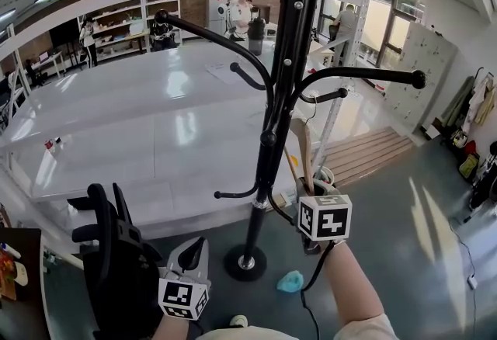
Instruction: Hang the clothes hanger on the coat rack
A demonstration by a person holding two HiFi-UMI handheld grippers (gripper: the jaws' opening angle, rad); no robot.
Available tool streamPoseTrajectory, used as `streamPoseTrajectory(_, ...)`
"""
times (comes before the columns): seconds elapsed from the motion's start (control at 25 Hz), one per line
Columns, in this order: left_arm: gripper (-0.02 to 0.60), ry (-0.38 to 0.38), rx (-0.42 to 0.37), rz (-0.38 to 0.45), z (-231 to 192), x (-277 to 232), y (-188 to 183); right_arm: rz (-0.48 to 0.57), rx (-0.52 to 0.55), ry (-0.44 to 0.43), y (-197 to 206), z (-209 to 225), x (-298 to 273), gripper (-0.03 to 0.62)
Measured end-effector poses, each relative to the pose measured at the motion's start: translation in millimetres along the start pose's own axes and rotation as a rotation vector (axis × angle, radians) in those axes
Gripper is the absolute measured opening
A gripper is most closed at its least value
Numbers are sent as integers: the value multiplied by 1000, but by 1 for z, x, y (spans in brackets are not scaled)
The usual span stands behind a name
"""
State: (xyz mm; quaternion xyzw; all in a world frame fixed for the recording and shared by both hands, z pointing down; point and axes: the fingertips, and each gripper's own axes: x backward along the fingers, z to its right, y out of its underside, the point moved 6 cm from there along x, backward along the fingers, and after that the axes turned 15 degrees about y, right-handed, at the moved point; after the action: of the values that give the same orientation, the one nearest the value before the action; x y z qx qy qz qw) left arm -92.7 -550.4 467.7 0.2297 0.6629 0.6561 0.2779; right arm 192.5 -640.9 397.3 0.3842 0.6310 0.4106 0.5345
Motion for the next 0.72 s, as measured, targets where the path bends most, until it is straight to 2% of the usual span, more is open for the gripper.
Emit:
streamPoseTrajectory(0.08, 0, 2, -4, 1, 5, 1, -2, 30, -7, 1, -1, 1, 5, 56)
streamPoseTrajectory(0.24, 0, -1, -15, 5, 15, 5, -8, 114, -39, -1, -5, 8, 22, 188)
streamPoseTrajectory(0.32, 0, -3, -21, 11, 21, 7, -12, 156, -62, -3, -9, 15, 37, 227)
streamPoseTrajectory(0.56, 0, -3, -32, 36, 48, 11, -21, 278, -78, -30, -11, 35, 91, 228)
streamPoseTrajectory(0.72, 0, 10, -44, 48, 79, 15, -29, 334, -67, -28, 1, 52, 135, 130)
